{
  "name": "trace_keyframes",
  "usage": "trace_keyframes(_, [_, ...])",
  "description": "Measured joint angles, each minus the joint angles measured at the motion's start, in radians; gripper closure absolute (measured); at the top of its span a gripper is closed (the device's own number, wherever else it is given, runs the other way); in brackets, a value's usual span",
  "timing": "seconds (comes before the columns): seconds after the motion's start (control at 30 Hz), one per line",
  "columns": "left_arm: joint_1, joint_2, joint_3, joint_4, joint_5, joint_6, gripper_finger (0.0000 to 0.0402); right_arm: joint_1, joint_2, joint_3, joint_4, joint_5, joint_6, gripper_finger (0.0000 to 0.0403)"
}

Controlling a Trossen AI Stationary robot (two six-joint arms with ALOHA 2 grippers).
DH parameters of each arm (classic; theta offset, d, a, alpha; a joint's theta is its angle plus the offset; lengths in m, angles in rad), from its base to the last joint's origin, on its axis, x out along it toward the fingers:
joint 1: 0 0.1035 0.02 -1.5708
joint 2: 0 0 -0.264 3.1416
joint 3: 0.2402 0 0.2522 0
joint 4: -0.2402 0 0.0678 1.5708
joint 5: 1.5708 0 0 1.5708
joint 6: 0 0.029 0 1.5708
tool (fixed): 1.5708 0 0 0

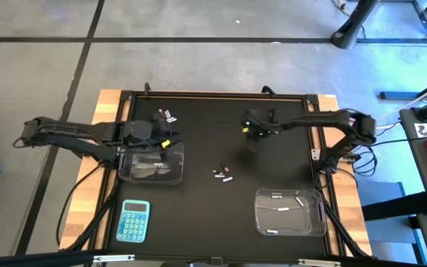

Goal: Sort batteries
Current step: Put the black battery into the left transparent bin

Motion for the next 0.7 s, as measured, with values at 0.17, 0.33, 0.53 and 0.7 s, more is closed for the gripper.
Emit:
trace_keyframes(0.17, [0.005, 0.021, -0.031, 0.023, 0.0, 0.02, 0.0275, -0.1, 0.007, -0.083, -0.093, 0.019, -0.017, 0.0204])
trace_keyframes(0.33, [-0.009, 0.02, -0.066, 0.027, 0.001, 0.006, 0.0275, -0.166, 0.006, -0.167, -0.096, 0.01, -0.136, 0.0204])
trace_keyframes(0.53, [-0.019, 0.019, -0.083, 0.026, 0.001, -0.001, 0.0275, -0.17, 0.006, -0.202, -0.055, 0.133, -0.246, 0.0204])
trace_keyframes(0.7, [-0.019, 0.019, -0.083, 0.028, 0.001, 0.001, 0.0275, -0.196, 0.006, -0.202, -0.039, 0.055, -0.291, 0.0204])
